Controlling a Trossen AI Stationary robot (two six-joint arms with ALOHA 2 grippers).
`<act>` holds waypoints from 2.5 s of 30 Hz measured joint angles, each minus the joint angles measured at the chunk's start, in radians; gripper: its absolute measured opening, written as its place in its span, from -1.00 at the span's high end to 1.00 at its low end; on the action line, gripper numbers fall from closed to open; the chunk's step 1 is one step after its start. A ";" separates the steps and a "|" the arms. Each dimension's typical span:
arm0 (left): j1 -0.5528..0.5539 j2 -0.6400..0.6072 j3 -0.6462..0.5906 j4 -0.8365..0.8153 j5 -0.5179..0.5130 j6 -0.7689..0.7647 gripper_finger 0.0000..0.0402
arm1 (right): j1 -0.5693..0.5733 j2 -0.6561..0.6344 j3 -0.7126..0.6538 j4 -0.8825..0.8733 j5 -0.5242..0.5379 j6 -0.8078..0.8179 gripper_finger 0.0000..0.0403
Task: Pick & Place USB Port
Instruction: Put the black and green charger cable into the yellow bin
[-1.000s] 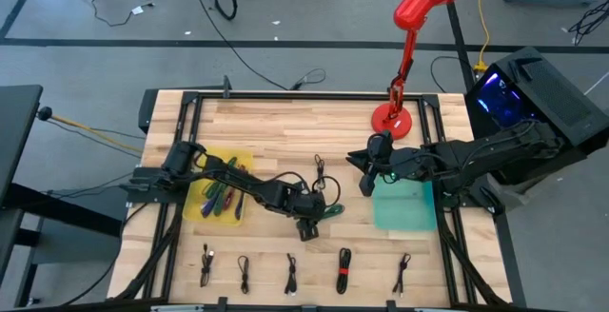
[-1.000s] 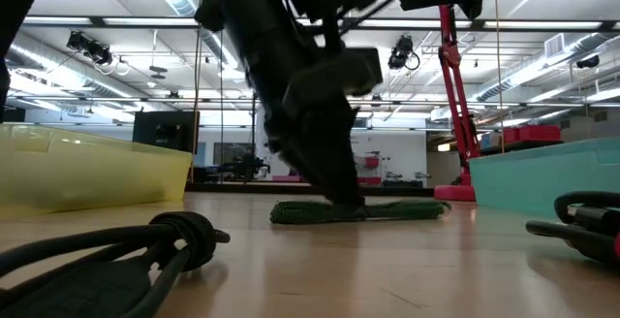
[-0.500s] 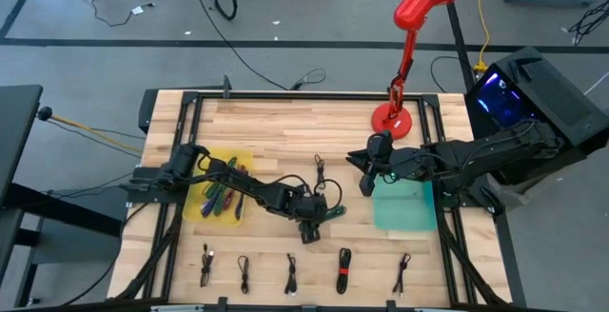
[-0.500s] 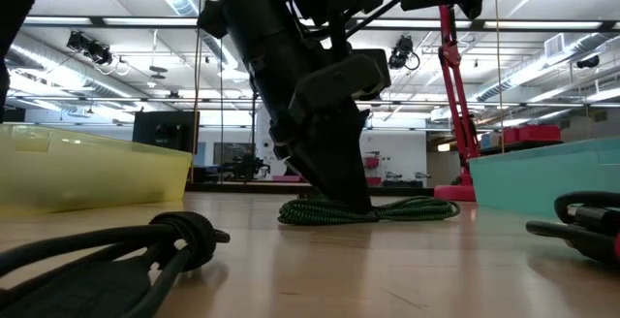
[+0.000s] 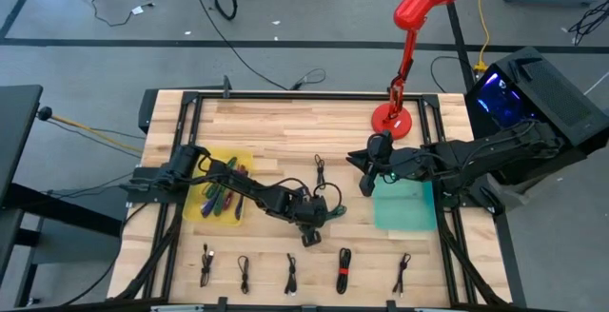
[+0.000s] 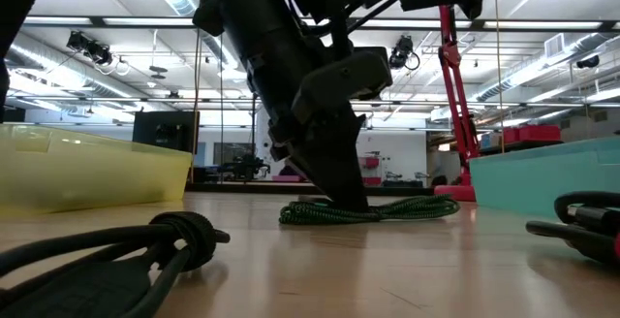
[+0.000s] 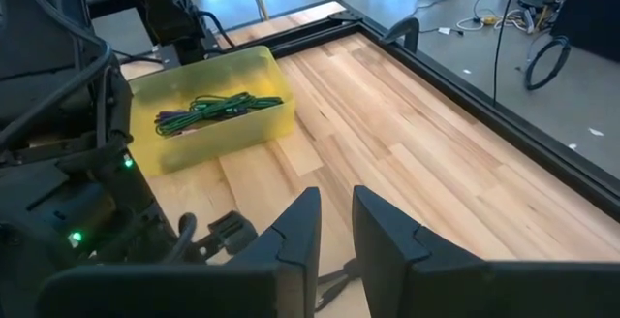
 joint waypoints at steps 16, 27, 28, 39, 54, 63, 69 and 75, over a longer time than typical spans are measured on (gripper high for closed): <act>-0.021 -0.212 -0.010 -0.245 -0.155 -0.108 0.96 | 0.000 0.000 -0.013 -0.044 0.000 0.015 0.67; -0.139 -0.449 -0.006 -0.564 -0.344 -0.303 0.99 | 0.000 -0.001 -0.102 -0.043 0.008 0.092 0.67; -0.161 -0.471 -0.006 -0.614 -0.378 -0.347 0.99 | 0.000 -0.001 -0.103 -0.042 0.008 0.092 0.67; -0.492 -0.664 -0.132 -1.069 -0.553 -1.054 0.99 | 0.000 -0.002 -0.104 0.002 0.009 0.075 0.67; -0.684 -0.813 -0.556 -1.069 -0.532 -1.755 0.98 | 0.002 -0.002 -0.104 0.117 -0.005 0.053 0.67; -0.630 -0.830 -0.651 -1.016 -0.497 -1.759 0.95 | 0.002 -0.002 -0.104 0.117 -0.054 0.053 0.67; -0.611 -0.829 -0.646 -1.007 -0.516 -1.746 0.73 | 0.002 -0.002 -0.104 0.117 -0.063 0.056 0.67; -0.610 -0.829 -0.646 -1.006 -0.559 -1.721 0.51 | 0.002 0.007 -0.104 0.127 -0.079 0.056 0.67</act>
